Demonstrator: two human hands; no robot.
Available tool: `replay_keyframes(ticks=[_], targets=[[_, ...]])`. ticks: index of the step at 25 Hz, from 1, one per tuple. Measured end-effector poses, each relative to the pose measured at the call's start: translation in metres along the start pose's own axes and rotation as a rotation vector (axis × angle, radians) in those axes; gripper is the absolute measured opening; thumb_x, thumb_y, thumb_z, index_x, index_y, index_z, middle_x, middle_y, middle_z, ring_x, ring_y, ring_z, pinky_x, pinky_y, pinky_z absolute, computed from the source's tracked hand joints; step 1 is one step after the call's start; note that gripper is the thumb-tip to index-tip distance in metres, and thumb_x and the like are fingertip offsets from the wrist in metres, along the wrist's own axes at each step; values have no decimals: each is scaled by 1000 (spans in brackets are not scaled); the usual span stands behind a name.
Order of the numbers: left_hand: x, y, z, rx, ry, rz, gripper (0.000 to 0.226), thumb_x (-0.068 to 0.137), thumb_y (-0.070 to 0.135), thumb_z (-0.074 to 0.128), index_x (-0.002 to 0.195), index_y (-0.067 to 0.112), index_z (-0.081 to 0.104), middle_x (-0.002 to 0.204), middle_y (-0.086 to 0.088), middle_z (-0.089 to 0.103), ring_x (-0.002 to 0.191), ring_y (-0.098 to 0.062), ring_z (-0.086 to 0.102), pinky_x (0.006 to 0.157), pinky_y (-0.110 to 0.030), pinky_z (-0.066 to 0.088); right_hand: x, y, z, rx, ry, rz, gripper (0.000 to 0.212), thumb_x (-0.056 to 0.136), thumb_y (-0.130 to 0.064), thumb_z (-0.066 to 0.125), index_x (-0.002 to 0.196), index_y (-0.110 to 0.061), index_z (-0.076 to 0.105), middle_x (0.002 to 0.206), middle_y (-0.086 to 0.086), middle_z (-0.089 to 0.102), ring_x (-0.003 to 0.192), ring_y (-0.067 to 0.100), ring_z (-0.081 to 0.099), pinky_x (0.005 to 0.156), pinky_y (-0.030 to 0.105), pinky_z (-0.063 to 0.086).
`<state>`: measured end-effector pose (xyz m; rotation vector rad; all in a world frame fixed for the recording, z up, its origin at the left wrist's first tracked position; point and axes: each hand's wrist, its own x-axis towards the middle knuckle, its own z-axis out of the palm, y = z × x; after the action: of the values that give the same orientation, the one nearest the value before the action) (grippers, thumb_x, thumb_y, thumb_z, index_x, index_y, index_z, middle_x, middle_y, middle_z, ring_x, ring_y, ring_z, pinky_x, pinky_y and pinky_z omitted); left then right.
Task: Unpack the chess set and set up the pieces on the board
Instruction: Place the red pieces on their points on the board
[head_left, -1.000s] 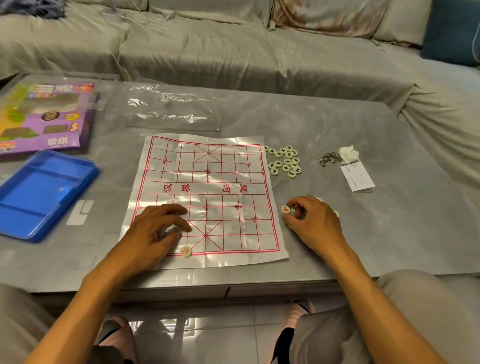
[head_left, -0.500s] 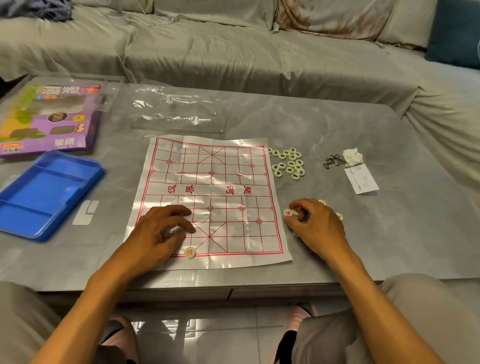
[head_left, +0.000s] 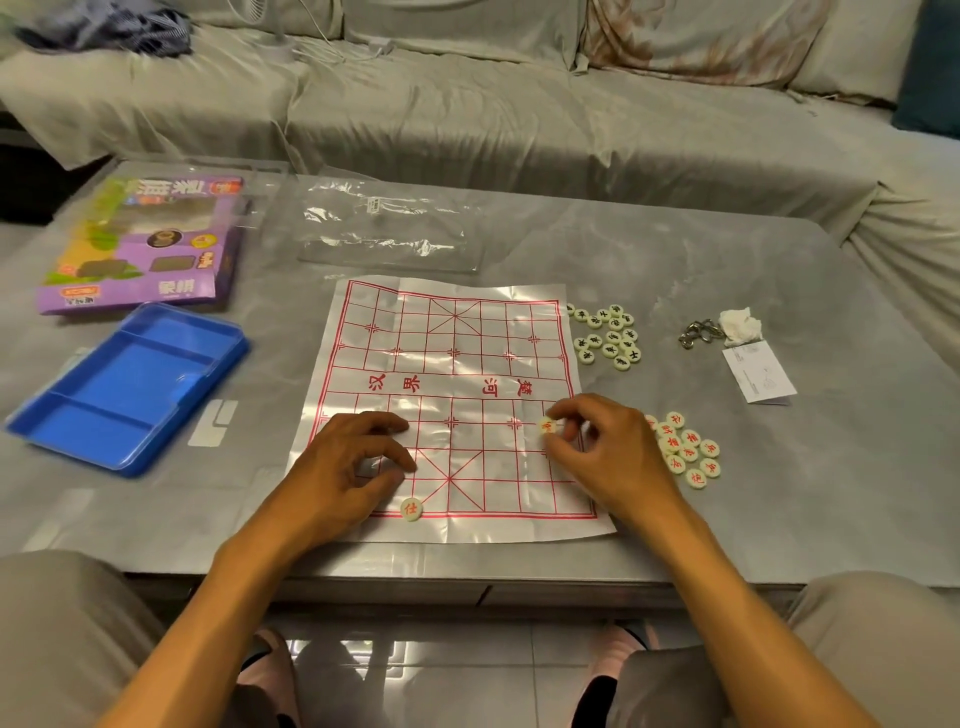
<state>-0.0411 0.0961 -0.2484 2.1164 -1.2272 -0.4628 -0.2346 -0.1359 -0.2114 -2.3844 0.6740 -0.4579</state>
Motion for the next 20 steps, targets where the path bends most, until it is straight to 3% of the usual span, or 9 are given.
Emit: replay_keyframes(ticks=[4,8,20], targets=[[0,-1,1,3,3,0,18,84,47,52,94,41,66,129,30,42,124,0,34,106,-34,38,25,-36,46,-6,-148,-58,24,86,-32,67,107,-22,67,97,-8,67,84,7,59,78,21,51],[0,-1,2,-2,3,6,19,83,48,51,94,42,65,130,30,41,125,1,32,106,-32,38,41,-45,70,-30,-180,-2,27,87,-33,66,113,-25,67,110,-6,69,93,9,60,88,25,51],[-2,-7,1,-2,12,-5,16,86,46,55,97,39,66,132,29,41,124,4,31,104,-24,30,49,-47,72,-29,-257,17,30,86,-29,66,116,-31,65,111,-8,68,88,6,54,87,23,48]])
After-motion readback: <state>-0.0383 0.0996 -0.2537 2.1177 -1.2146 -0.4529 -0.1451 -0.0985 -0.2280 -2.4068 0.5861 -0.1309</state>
